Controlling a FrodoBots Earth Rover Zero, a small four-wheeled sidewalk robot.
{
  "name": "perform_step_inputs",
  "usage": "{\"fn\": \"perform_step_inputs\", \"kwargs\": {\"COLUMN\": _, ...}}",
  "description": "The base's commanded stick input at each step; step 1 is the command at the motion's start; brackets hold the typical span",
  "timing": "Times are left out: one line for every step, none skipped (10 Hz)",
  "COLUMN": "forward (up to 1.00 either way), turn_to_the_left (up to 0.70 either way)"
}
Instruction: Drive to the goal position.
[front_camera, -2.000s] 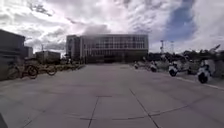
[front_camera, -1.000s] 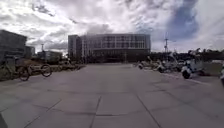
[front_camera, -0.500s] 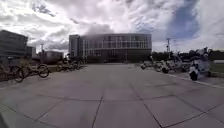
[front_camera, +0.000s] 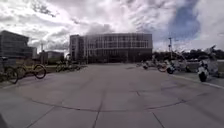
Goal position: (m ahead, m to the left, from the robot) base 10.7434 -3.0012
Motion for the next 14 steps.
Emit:
{"fn": "perform_step_inputs", "kwargs": {"forward": 0.7, "turn_to_the_left": 0.01}}
{"fn": "perform_step_inputs", "kwargs": {"forward": 0.7, "turn_to_the_left": 0.01}}
{"fn": "perform_step_inputs", "kwargs": {"forward": 0.7, "turn_to_the_left": 0.01}}
{"fn": "perform_step_inputs", "kwargs": {"forward": 0.7, "turn_to_the_left": 0.01}}
{"fn": "perform_step_inputs", "kwargs": {"forward": 0.7, "turn_to_the_left": 0.01}}
{"fn": "perform_step_inputs", "kwargs": {"forward": 0.7, "turn_to_the_left": 0.01}}
{"fn": "perform_step_inputs", "kwargs": {"forward": 0.7, "turn_to_the_left": 0.01}}
{"fn": "perform_step_inputs", "kwargs": {"forward": 0.7, "turn_to_the_left": 0.01}}
{"fn": "perform_step_inputs", "kwargs": {"forward": 0.7, "turn_to_the_left": 0.01}}
{"fn": "perform_step_inputs", "kwargs": {"forward": 0.7, "turn_to_the_left": 0.01}}
{"fn": "perform_step_inputs", "kwargs": {"forward": 0.7, "turn_to_the_left": 0.01}}
{"fn": "perform_step_inputs", "kwargs": {"forward": 0.7, "turn_to_the_left": 0.01}}
{"fn": "perform_step_inputs", "kwargs": {"forward": 0.7, "turn_to_the_left": 0.01}}
{"fn": "perform_step_inputs", "kwargs": {"forward": 0.7, "turn_to_the_left": 0.01}}
